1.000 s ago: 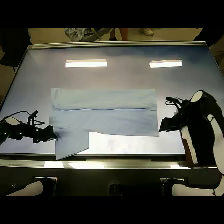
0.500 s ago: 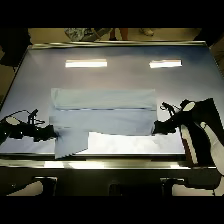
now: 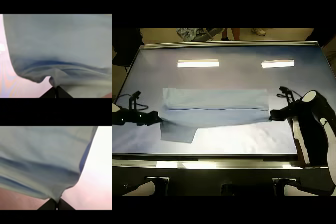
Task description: Fold the shirts.
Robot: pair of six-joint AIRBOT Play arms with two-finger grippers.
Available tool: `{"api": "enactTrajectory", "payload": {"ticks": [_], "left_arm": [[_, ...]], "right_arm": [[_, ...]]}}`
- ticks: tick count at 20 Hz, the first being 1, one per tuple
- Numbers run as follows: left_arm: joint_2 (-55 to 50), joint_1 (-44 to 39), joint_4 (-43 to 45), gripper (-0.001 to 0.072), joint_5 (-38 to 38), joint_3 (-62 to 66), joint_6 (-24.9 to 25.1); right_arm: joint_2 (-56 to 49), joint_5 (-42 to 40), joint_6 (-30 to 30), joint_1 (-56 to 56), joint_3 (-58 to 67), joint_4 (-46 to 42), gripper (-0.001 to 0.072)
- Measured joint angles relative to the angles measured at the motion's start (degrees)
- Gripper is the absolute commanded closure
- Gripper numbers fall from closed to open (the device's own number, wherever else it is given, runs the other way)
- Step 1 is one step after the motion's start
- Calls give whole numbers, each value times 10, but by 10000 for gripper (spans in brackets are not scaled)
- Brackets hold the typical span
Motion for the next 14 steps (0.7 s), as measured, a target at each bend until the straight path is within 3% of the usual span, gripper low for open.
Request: {"api": "enactTrajectory", "payload": {"ticks": [7, 14], "left_arm": [[-164, -30, -28, 680, 27, 271, -60], [-352, -56, -58, 676, 26, 437, -100]], "right_arm": [[-120, -68, 43, 1, 195, 18, 671], [-236, -164, 61, 14, 255, 78, 668]]}}
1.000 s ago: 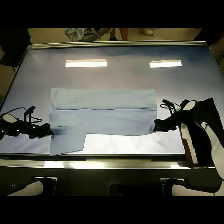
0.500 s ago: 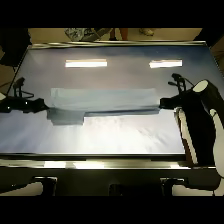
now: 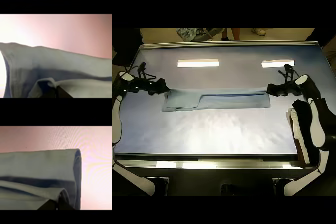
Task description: Fold the shirts.
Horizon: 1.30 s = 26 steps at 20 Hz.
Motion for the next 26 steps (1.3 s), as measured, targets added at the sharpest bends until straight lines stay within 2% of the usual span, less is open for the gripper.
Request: {"api": "enactTrajectory", "payload": {"ticks": [1, 2, 3, 4, 5, 7, 8, 11, 15, 17, 18, 19, 20, 21, 23, 24, 25, 26], "left_arm": [[-16, -1, 0, 612, -9, 7, -4], [-28, -1, -1, 353, -14, 11, -5], [-36, -1, -3, 73, -22, 15, -8], [-42, -1, -4, 57, -29, 19, -10], [-44, 2, -5, 57, -37, 24, -12], [-42, 10, -5, 61, -57, 33, -12], [-37, 14, -4, 84, -68, 37, -12], [-8, 20, -5, 105, -90, 42, -13], [42, 10, -5, 104, -101, 44, -13], [67, -2, -7, 104, -103, 45, -13], [79, -9, -7, 104, -105, 45, -13], [89, -16, -6, 104, -106, 45, -13], [99, -25, -6, 104, -106, 45, -12], [106, -35, -6, 105, -107, 45, -11], [114, -56, -6, 107, -107, 43, -9], [115, -67, -6, 181, -106, 41, -8], [115, -79, -5, 460, -104, 35, -7], [115, -93, -5, 610, -101, 26, -7]], "right_arm": [[-11, -4, 1, 4, 2, 3, 667], [-19, -7, 1, 7, 4, 5, 635], [-23, -8, 0, 9, 5, 8, 447], [-24, -7, -4, 7, 5, 8, 199], [-20, -1, -11, 3, 6, 9, 83], [-5, 17, -31, -12, 7, 7, 66], [0, 27, -35, -23, 7, -2, 30], [0, 57, -24, -48, 7, -13, 11], [-33, 73, -15, -42, 7, 42, 19], [-47, 68, -5, -30, 8, 71, 98], [-54, 62, 7, -23, 8, 84, 169], [-57, 56, 17, -16, 8, 87, 320], [-61, 44, 29, -10, 7, 89, 601], [-64, 37, 40, -2, 6, 89, 669], [-64, 20, 50, 6, 7, 110, 671], [-61, 14, 49, 10, 7, 119, 671], [-52, 12, 36, 11, 7, 130, 671], [-39, 9, 23, 12, 7, 139, 671]]}}
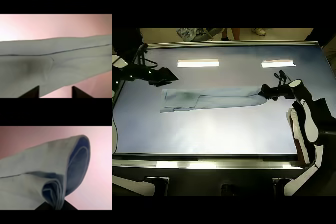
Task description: Fold the shirts.
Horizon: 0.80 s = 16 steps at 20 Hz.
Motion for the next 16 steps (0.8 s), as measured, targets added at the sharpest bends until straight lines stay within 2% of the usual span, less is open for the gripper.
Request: {"api": "enactTrajectory", "payload": {"ticks": [1, 2, 7, 11, 16], "left_arm": [[-1, -15, -1, 620, 4, -12, 1], [-3, -33, 0, 674, 12, -28, 1], [-45, -134, -59, 675, 82, -99, 2], [-90, -214, -165, 676, 157, -116, 2], [-122, -293, -216, 676, 234, -120, -12]], "right_arm": [[16, 0, -13, 1, 0, 5, 671], [36, 5, -26, 2, 0, 7, 671], [161, 70, -56, 19, 0, -26, 671], [259, 130, -45, 50, 0, -90, 670], [360, 175, -18, 66, 0, -123, 669]]}}
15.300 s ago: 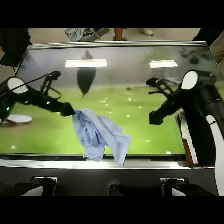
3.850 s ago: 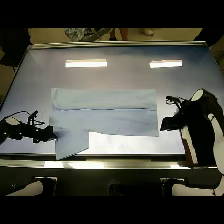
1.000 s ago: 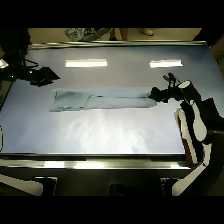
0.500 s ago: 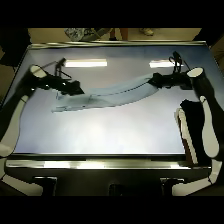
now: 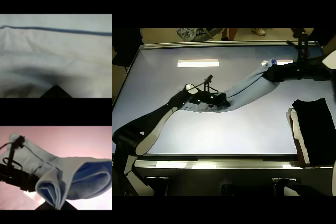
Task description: Fold the shirts.
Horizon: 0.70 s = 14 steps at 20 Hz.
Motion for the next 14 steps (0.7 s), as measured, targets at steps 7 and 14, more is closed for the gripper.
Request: {"api": "enactTrajectory", "payload": {"ticks": [7, 14], "left_arm": [[-10, -61, -29, 680, 86, 0, -10], [149, 57, 266, 677, 7, 0, -52]], "right_arm": [[50, 31, 35, 4, 0, -23, 669], [-64, -92, 11, 96, 0, 90, 669]]}}
